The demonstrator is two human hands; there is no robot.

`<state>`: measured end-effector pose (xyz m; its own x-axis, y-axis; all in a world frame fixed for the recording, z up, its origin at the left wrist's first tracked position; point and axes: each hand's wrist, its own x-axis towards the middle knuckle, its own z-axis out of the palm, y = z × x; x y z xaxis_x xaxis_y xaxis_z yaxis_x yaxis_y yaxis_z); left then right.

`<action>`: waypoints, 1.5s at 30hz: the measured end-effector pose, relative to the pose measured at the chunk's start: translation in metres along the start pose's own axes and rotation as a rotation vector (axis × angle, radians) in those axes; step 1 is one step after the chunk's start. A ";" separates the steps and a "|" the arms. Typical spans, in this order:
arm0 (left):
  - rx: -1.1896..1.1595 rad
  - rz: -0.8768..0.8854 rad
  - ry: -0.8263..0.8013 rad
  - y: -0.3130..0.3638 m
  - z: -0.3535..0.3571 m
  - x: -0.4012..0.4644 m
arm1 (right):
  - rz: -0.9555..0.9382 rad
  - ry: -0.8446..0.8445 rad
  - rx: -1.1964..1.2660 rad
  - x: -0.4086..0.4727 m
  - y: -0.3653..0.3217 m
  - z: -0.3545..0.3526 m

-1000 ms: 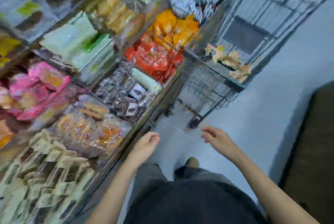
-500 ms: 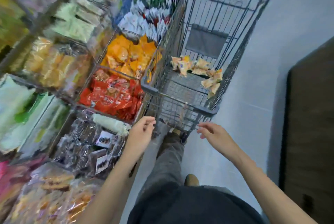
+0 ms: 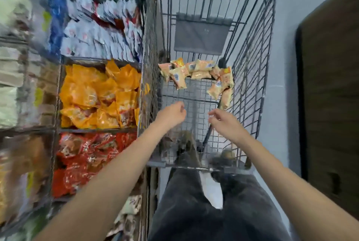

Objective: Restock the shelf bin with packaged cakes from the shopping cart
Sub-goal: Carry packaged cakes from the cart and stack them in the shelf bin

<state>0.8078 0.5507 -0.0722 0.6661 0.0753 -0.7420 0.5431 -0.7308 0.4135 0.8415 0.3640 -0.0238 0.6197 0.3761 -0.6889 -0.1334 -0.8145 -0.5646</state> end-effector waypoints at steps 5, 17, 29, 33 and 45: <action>0.172 -0.161 -0.247 -0.020 0.001 0.091 | 0.168 -0.037 -0.082 0.060 0.032 0.015; -0.442 -0.330 0.324 -0.047 0.036 0.233 | 0.296 0.042 0.133 0.129 0.076 0.064; -0.734 -0.362 0.451 -0.008 0.038 0.226 | 0.282 0.051 0.389 0.130 0.065 0.040; -0.395 -0.114 0.325 0.033 0.049 0.161 | 0.316 0.159 0.809 0.124 0.044 0.027; -0.221 0.261 0.104 0.025 0.064 0.066 | 0.379 0.112 0.986 0.089 0.049 0.005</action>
<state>0.8333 0.4941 -0.1445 0.8393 -0.0176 -0.5434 0.4378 -0.5709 0.6946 0.8863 0.3596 -0.1151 0.4669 0.0893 -0.8798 -0.8698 -0.1333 -0.4751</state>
